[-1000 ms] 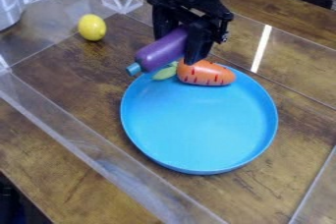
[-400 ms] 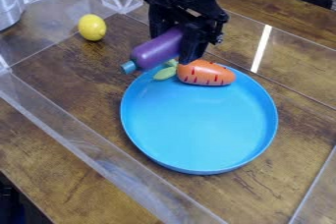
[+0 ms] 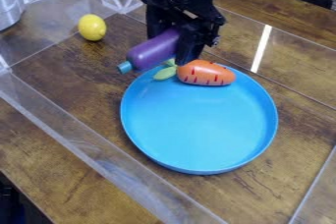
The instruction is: Remove the purple eggplant from inside the blue tray and put it on the table
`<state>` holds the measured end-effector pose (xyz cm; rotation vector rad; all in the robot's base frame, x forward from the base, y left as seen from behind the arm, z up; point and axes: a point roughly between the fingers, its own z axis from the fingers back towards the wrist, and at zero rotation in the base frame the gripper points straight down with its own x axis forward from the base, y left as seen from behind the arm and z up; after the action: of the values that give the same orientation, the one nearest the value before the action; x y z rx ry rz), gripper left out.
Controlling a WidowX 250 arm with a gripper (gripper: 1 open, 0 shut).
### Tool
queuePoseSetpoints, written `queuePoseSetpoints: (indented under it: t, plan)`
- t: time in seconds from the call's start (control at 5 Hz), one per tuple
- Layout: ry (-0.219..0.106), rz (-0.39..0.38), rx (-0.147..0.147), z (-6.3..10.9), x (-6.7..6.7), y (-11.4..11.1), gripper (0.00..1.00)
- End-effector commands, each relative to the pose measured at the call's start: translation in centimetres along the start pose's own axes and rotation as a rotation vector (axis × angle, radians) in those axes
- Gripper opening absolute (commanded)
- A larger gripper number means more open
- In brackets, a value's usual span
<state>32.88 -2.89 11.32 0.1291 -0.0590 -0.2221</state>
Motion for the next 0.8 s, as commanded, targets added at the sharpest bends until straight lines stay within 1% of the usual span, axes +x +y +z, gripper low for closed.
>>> queuePoseSetpoints:
  t: [0.0, 0.4, 0.6]
  plan:
    - [-0.04, -0.028, 0.015, 1.2, 0.2, -0.5, 0.0]
    - [-0.036, -0.049, 0.074, 1.7, 1.3, 2.2, 0.0]
    - [-0.035, -0.052, 0.095, 1.5, 1.9, 3.7, 0.0]
